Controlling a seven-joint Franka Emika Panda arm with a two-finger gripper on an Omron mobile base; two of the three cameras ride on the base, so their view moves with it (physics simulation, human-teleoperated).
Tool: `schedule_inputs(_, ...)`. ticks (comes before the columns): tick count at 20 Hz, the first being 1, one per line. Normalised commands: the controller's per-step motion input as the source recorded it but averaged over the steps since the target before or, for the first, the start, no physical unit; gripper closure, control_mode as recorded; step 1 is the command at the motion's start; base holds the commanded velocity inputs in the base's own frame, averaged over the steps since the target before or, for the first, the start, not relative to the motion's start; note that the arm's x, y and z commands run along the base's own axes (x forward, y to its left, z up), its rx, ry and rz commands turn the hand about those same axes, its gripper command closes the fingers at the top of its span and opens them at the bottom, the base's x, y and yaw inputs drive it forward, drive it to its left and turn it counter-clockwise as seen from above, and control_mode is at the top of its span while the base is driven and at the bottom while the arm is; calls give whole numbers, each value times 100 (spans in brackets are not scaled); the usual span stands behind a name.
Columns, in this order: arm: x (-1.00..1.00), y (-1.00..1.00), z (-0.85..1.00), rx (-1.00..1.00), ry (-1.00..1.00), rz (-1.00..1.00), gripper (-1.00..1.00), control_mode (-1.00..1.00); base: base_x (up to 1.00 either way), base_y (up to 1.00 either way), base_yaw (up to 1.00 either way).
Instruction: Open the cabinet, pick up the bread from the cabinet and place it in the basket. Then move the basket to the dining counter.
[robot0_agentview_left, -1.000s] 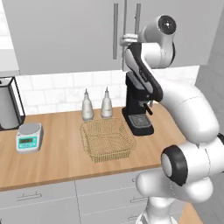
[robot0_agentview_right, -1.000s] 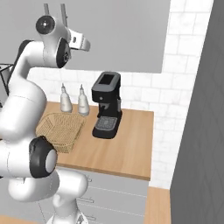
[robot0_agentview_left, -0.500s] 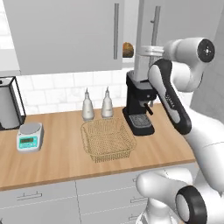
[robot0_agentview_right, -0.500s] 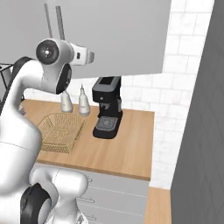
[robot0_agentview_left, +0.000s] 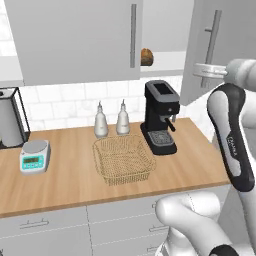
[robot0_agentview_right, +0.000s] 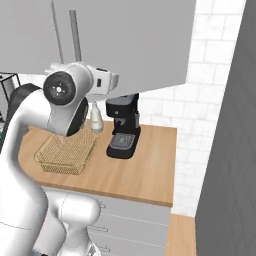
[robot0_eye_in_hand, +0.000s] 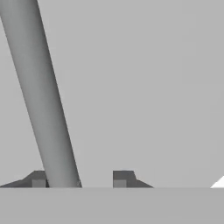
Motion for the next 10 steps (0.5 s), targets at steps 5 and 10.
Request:
schedule_inputs(5,-100,-100,0,4,0,0,100,-100,0,0,0)
schedule_inputs(10,-100,-69,5,1,-24,0,100,-100,0,0,0)
